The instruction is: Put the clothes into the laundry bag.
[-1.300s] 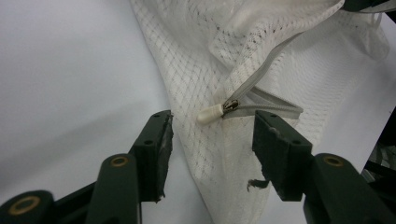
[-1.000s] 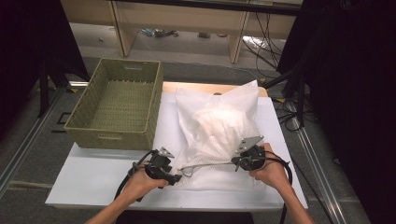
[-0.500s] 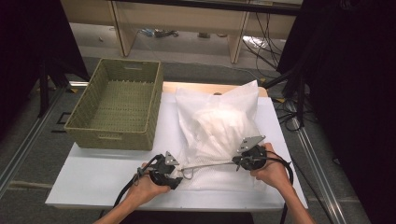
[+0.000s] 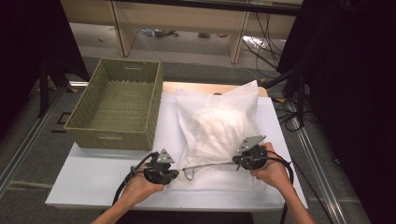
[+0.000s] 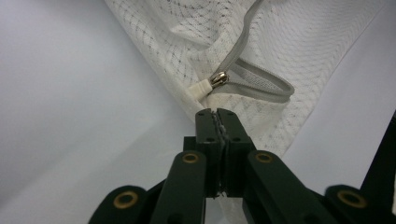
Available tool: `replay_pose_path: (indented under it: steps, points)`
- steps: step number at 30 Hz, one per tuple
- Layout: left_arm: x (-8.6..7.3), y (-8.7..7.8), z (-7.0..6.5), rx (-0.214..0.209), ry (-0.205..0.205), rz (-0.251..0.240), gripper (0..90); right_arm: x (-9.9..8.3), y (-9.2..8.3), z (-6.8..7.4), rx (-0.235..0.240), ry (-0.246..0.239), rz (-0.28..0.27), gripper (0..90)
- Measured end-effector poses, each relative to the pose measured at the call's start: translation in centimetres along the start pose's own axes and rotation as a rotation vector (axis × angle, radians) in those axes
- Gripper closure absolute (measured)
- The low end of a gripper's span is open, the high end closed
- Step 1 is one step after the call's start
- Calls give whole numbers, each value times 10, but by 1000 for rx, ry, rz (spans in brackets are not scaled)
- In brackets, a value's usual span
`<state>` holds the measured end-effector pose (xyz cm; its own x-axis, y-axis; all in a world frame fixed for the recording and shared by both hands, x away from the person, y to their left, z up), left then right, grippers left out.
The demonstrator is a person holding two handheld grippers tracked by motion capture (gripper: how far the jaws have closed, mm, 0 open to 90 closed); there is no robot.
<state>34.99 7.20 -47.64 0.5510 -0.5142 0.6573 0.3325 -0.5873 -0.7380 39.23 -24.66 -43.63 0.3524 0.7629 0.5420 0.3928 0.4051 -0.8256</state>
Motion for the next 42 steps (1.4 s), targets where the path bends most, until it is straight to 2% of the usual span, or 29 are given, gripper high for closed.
replay_pose_path:
  steps: [2, 4, 5, 6, 7, 8, 9, 10, 13, 14, 15, 16, 17, 18, 20, 21, 23, 24, 25, 28, 30, 31, 32, 35, 36, 38, 40, 41, 42]
  points:
    - [-3, 6, 1, -11, -36, 30, 781, 0, 0, 0, 2, -1, 1, 878]
    - [-5, 8, 2, -13, 9, 108, 677, 0, 0, 1, -2, -1, 4, 879]
    - [-4, 9, 2, -17, 23, 113, 654, 0, 0, 1, -5, -4, 3, 879]
    - [-3, 10, 1, -22, 10, 106, 628, 0, 0, 1, -5, -5, 5, 880]
    - [-2, 13, -1, 21, -10, 73, 575, 0, -1, 1, 1, -3, 3, 889]
    - [-2, 14, -1, 34, 17, 91, 539, 0, -2, 0, 6, -6, 7, 894]
    - [-2, 15, -1, 35, 14, 78, 539, 0, -2, 1, -7, 6, 9, 898]
    - [-1, 15, -1, 30, -9, 78, 519, 0, -4, 0, -15, 2, 11, 900]
    - [1, 18, -5, 15, 29, 80, 542, 1, -8, -2, -37, 13, 4, 900]
    - [2, 19, -8, 24, 39, 72, 541, 0, -10, -4, -44, 20, 2, 900]
    - [3, 18, -9, 30, 67, 87, 535, 1, -11, -7, -42, -7, -10, 900]
    - [4, 19, -11, 49, 91, 74, 524, 0, -14, -9, -50, 4, -7, 900]
    - [5, 18, -13, 48, 88, 72, 517, 0, -14, -9, -30, 5, -21, 900]
    - [6, 17, -14, 58, 90, 50, 510, 0, -15, -9, -44, 11, -21, 900]
    - [8, 15, -15, 40, 103, 44, 531, 0, -13, -8, -56, 2, -49, 900]
    - [8, 15, -15, 32, 95, 47, 542, 0, -12, -9, -51, -7, -53, 900]
    - [7, 16, -11, -14, 56, 89, 567, -1, -12, -9, -55, -11, -50, 900]
    - [6, 20, -10, -15, 24, 68, 567, -1, -12, -9, -54, -11, -50, 900]
    - [7, 19, -6, -16, 83, 119, 567, -1, -12, -9, -47, -6, -52, 900]
    - [7, 23, -10, -3, 54, 91, 567, -1, -12, -8, -64, -1, -43, 900]
    - [7, 26, -11, 24, 60, 62, 596, 0, -12, -6, -54, 20, -38, 900]
    - [6, 26, -11, 25, 77, 58, 636, 1, -11, -7, -42, 1, -46, 900]
    - [7, 26, -11, 32, 71, 52, 663, 0, -11, -6, -51, 2, -38, 900]
    - [6, 25, -4, 12, 11, 42, 813, 0, -11, -6, -46, -5, -40, 900]
    - [5, 26, -2, -9, -29, 18, 836, 1, -11, -6, -43, 13, -37, 900]
    - [4, 22, 2, -16, -38, 7, 867, 0, -11, -6, -57, 10, -37, 900]
    - [7, 15, 4, -6, -43, -15, 876, 0, -11, -6, -44, 11, -39, 900]
    - [9, 10, 4, -10, -67, -51, 878, 0, -11, -5, -36, 11, -38, 900]
    - [10, 4, 6, -7, -61, -56, 880, 0, -11, -6, -41, -1, -41, 900]
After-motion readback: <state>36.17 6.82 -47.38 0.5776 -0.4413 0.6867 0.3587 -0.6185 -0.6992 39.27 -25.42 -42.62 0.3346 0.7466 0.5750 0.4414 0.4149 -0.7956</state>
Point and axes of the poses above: each handheld gripper's, and its own axes: y roughly forward along the jaws, x roughly out of its top, z roughly to its left, the point moved 1 cm from there along y, roughly forward along the jaws, and after that the axes turned 1 degree about -x, right-handed, at the moved point
